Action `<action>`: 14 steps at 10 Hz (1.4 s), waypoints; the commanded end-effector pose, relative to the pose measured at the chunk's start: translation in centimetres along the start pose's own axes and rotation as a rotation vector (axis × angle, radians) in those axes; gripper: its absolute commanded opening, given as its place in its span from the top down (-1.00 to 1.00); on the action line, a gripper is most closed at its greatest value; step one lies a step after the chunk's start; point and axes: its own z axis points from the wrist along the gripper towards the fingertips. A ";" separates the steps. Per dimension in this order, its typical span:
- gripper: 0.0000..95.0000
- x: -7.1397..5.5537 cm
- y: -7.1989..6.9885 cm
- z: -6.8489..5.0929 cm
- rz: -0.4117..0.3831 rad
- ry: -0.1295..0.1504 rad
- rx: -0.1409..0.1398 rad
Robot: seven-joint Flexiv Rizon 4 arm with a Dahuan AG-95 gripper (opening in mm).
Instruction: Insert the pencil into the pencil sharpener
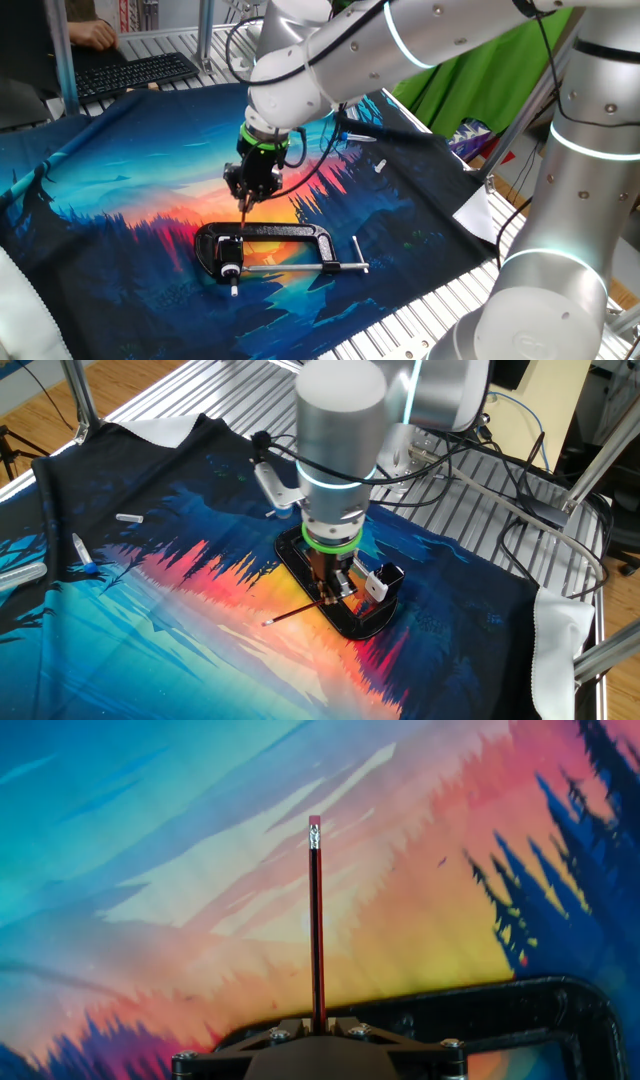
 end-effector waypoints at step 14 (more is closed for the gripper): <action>1.00 2.2 1.2 0.3 -0.036 0.018 -0.029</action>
